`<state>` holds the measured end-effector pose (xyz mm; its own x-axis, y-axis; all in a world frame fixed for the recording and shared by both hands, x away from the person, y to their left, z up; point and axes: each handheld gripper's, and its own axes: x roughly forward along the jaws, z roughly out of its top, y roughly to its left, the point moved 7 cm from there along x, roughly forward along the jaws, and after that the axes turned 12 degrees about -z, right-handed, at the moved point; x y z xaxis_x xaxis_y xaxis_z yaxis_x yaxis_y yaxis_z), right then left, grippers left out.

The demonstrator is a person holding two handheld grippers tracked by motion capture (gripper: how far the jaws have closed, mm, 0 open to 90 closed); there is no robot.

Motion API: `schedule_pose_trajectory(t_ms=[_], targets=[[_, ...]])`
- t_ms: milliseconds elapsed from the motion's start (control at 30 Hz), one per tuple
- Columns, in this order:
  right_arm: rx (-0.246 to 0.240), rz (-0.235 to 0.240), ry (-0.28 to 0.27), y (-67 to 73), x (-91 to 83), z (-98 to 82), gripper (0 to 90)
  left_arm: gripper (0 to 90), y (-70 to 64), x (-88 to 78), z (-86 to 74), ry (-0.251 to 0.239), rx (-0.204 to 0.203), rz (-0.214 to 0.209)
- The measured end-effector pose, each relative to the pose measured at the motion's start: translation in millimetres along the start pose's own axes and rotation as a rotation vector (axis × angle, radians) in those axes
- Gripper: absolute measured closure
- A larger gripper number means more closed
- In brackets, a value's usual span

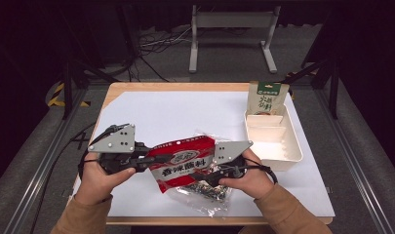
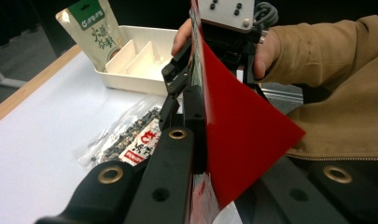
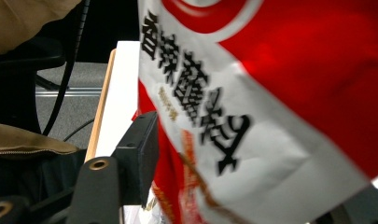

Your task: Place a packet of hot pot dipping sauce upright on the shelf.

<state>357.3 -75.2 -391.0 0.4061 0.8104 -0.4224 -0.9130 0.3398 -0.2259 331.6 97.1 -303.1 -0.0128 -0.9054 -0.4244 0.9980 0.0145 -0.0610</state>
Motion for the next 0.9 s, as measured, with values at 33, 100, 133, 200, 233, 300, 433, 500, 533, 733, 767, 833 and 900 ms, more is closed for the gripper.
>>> schedule_pose_trajectory(t_ms=[33,100,133,200,233,300,433,500,533,733,767,833,900], targets=[[-0.01,0.001,-0.004,0.4,0.5,-0.2,43.7,88.7,0.3,-0.6,-0.1,-0.002,-0.003,0.001],[-0.026,-0.004,-0.005,0.8,1.6,-0.8,45.7,88.7,0.2,-0.7,0.3,-0.011,-0.003,-0.006],[-0.031,-0.002,-0.005,1.3,2.2,-1.0,46.5,88.7,0.0,-0.5,0.4,-0.012,-0.002,-0.008],[-0.041,0.003,-0.004,2.4,3.5,-1.2,48.6,88.7,-1.0,0.5,1.2,-0.013,0.004,-0.012],[-0.047,0.005,-0.004,2.9,4.5,-1.1,48.8,88.7,-1.5,0.9,1.4,-0.015,0.005,-0.016],[-0.053,0.016,-0.006,4.5,5.4,-0.3,51.3,88.7,-1.8,1.8,1.7,-0.014,0.006,-0.013],[-0.088,0.041,0.024,9.7,5.1,-0.1,71.2,88.7,-1.1,2.5,1.1,-0.013,0.006,-0.014],[-0.101,0.056,0.043,12.7,3.8,0.2,74.9,88.7,-0.7,3.1,0.5,-0.009,0.006,-0.012],[-0.105,0.07,0.054,14.1,3.2,0.5,75.9,88.6,-0.8,3.7,0.4,-0.009,0.004,-0.014],[-0.079,0.095,0.087,13.6,-0.5,-0.3,78.8,83.1,2.5,4.9,0.1,-0.023,-0.004,0.012],[-0.069,0.096,0.094,13.0,-1.1,-0.6,79.0,79.5,3.6,4.7,0.0,-0.029,-0.006,0.024],[-0.064,0.095,0.11,10.7,-3.0,-1.9,79.4,72.2,5.4,4.4,-0.2,-0.044,-0.015,0.045],[-0.057,0.085,0.124,7.3,-5.6,-3.6,79.6,60.1,7.4,3.9,0.1,-0.066,-0.029,0.07]])
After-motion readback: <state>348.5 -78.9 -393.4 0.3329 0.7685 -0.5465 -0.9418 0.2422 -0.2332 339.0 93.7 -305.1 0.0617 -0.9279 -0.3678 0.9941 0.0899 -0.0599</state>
